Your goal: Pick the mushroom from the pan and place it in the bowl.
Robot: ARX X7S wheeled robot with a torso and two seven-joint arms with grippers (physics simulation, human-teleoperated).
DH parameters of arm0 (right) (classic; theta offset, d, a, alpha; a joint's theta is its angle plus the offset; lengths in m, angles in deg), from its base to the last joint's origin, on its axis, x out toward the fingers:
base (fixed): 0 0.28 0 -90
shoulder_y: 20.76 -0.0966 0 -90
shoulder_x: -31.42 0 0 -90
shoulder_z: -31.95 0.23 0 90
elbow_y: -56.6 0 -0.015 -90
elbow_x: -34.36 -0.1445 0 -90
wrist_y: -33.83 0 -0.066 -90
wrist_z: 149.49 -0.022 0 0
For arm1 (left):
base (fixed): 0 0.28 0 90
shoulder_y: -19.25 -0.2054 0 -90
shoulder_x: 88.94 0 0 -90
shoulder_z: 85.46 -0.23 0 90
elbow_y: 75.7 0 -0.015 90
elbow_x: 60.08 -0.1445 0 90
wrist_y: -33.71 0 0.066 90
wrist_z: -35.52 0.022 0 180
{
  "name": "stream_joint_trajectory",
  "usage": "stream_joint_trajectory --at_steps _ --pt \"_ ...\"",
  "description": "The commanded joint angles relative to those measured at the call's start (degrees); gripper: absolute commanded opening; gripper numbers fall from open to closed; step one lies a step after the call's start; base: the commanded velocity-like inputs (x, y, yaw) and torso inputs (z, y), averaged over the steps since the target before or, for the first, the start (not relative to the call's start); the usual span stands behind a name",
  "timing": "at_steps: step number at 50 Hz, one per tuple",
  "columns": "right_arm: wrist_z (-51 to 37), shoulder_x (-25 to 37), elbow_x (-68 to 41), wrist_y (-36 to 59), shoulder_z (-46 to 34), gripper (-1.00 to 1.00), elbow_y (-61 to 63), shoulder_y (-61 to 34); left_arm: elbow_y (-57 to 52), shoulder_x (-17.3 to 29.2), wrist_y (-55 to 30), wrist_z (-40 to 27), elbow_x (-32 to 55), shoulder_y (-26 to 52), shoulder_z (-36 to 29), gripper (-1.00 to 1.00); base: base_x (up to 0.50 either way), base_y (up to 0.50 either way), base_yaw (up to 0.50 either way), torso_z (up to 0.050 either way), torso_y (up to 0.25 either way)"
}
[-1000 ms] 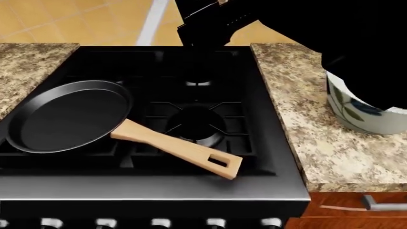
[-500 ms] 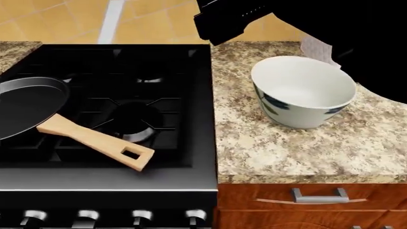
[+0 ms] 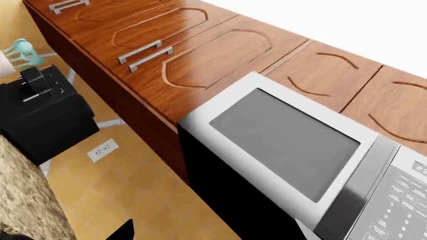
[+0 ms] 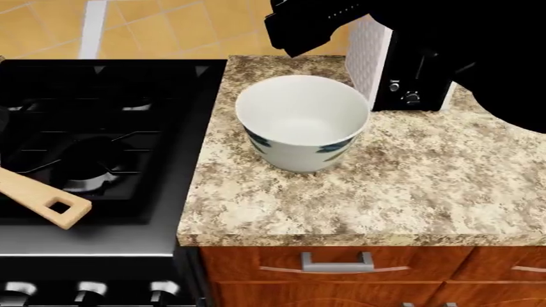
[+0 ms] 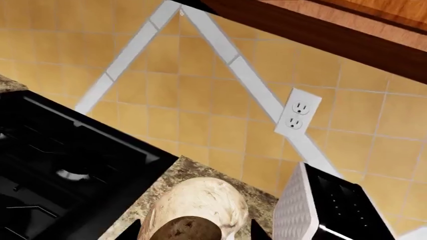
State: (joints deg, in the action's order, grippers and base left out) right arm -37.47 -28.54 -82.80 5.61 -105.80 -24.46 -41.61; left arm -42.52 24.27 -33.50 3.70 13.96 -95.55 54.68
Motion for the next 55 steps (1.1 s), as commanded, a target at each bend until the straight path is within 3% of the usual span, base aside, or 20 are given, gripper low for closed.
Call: stream_joint_trajectory --at_steps 1,11,26,35,55 --pt "1.57 -0.46 1.44 -0.37 0.42 -1.0 0.32 0.53 -0.04 0.07 0.0 -0.17 -0.28 0.14 -0.25 1.0 0.0 0.0 0.0 0.0 0.0" --pt "1.46 -1.18 1.84 -0.55 -0.11 -1.0 0.06 -0.01 -0.19 0.29 0.04 -0.66 -0.41 0.21 -0.27 1.0 0.02 0.0 0.0 0.0 0.0" --pt "1.37 -1.16 1.7 -0.4 -0.95 -1.0 0.12 -0.21 -0.03 0.39 0.26 -0.67 -0.46 0.11 -0.4 1.0 0.42 -0.01 0.0 0.0 0.0" --pt "0.41 -1.28 1.14 -0.37 -1.9 -1.0 -0.34 -0.41 0.21 0.09 0.59 -0.1 -0.3 -0.17 -0.38 1.0 0.0 0.0 0.0 0.0 0.0" --pt "-5.76 -1.89 -11.26 -0.1 -8.17 -1.0 -9.5 -0.32 0.37 -0.55 0.85 0.61 -0.52 -0.39 -0.63 1.0 0.0 0.0 0.0 0.0 0.0"
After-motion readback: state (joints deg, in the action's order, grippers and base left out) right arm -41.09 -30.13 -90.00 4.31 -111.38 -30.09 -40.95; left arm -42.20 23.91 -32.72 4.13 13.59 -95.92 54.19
